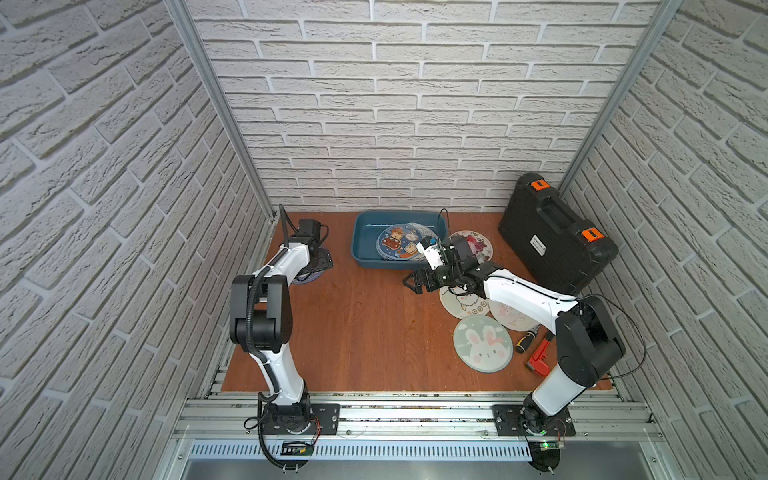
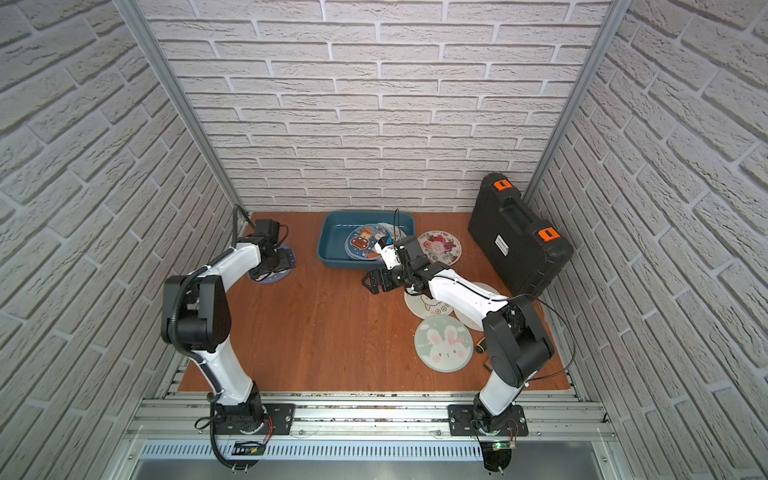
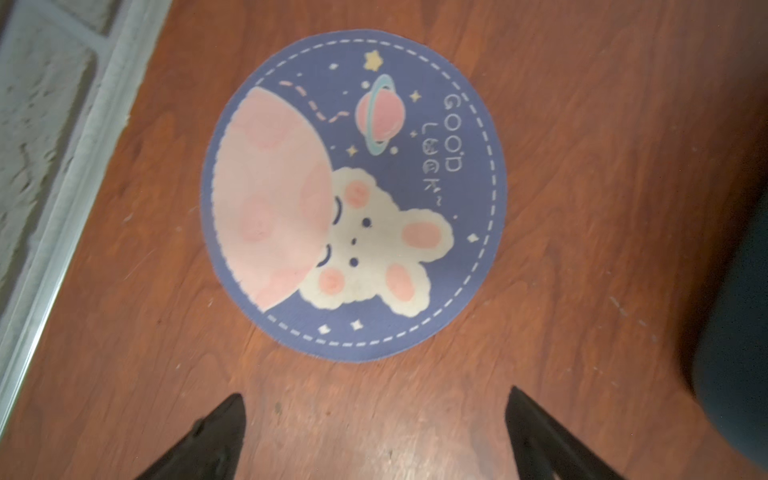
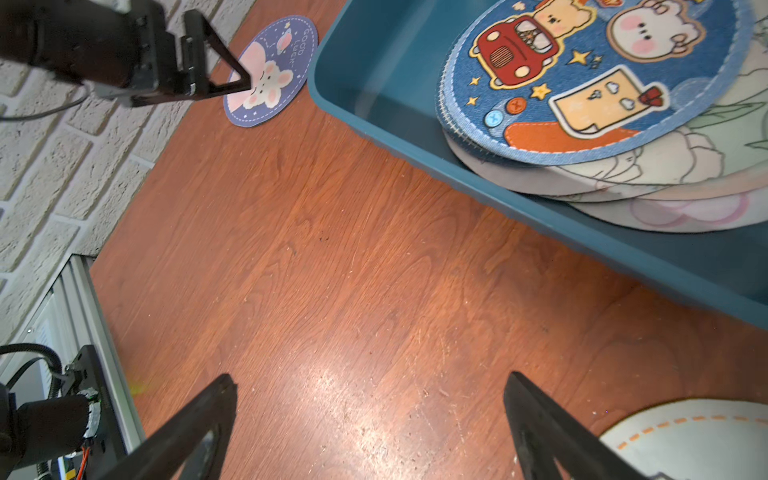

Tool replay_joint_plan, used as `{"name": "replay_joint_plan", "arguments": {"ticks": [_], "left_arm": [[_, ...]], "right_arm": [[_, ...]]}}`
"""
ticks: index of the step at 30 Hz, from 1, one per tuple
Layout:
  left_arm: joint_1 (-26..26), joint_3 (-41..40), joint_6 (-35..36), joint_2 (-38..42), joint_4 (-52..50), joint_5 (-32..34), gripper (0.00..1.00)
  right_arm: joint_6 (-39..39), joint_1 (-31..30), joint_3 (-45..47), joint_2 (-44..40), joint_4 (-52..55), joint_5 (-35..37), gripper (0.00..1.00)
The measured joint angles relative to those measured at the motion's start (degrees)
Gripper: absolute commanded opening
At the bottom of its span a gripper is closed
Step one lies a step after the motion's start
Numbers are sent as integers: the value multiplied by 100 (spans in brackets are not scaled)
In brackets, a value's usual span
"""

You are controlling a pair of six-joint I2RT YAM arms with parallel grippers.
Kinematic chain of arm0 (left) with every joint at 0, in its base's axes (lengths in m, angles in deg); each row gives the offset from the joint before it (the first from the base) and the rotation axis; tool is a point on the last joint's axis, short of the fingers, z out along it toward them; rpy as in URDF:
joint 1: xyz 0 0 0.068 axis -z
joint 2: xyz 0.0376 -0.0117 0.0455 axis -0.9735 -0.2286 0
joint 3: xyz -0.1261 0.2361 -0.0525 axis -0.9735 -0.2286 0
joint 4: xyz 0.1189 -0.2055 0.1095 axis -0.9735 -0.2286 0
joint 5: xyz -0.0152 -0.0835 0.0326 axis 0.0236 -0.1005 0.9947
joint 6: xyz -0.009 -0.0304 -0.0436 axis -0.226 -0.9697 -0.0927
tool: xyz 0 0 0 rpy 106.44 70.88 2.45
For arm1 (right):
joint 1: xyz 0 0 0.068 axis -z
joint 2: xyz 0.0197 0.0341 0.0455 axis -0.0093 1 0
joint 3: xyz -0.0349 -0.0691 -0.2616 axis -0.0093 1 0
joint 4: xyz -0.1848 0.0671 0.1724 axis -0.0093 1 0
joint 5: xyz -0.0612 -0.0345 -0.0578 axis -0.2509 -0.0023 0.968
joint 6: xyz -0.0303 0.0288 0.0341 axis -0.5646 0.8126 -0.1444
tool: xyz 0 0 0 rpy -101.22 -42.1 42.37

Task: Put the coasters into the storage box
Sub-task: Pick up the coaster from the center of the board.

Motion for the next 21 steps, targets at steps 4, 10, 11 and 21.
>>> {"name": "replay_joint_plan", "arguments": {"ticks": [4,10,11,21], "left_arm": [[-17,387,173,-452,-133,-105,96],[-57,765,273,-997,-398,-164,96],[-59,817,289,-1067,-448,-166,96],[-59,1287,385,-1458,-839,-160,95]], "right_arm": [[-2,-57,0,0,-4,-42,100],[-61,-111,0,0,-4,-146,100],[-63,-120,0,0,-4,-153,100],[-46,-216,0,0,-7,-164,100]]}}
